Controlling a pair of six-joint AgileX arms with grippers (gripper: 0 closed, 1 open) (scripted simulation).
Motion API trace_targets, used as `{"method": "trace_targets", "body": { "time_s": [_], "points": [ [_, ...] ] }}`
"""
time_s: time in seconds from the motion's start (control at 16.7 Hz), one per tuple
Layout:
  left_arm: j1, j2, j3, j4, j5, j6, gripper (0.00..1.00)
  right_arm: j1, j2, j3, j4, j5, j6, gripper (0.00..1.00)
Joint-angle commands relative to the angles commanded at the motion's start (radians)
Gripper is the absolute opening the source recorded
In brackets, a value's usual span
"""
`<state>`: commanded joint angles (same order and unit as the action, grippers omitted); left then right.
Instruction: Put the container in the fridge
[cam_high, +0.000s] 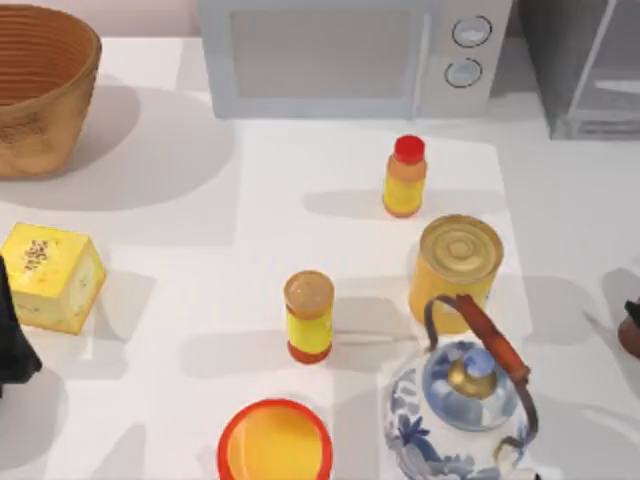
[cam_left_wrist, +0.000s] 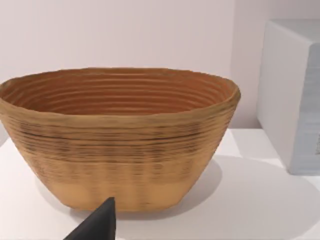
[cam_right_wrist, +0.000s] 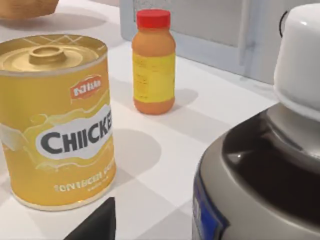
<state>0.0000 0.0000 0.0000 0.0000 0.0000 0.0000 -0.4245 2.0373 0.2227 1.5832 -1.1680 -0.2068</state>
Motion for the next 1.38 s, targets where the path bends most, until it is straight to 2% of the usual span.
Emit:
{"method": "trace_targets", "body": {
  "time_s": [0.24, 1.02, 1.38],
  "points": [
    [0.000, 0.000, 0.000, 0.000, 0.000, 0.000, 1.00, 0.000, 0.000, 0.000, 0.000, 0.000, 0.000, 1.00],
    [0.000, 0.000, 0.000, 0.000, 0.000, 0.000, 1.00, 0.000, 0.000, 0.000, 0.000, 0.000, 0.000, 0.03],
    [0.000, 0.000, 0.000, 0.000, 0.000, 0.000, 1.00, 0.000, 0.000, 0.000, 0.000, 0.000, 0.000, 0.01]
  ]
}}
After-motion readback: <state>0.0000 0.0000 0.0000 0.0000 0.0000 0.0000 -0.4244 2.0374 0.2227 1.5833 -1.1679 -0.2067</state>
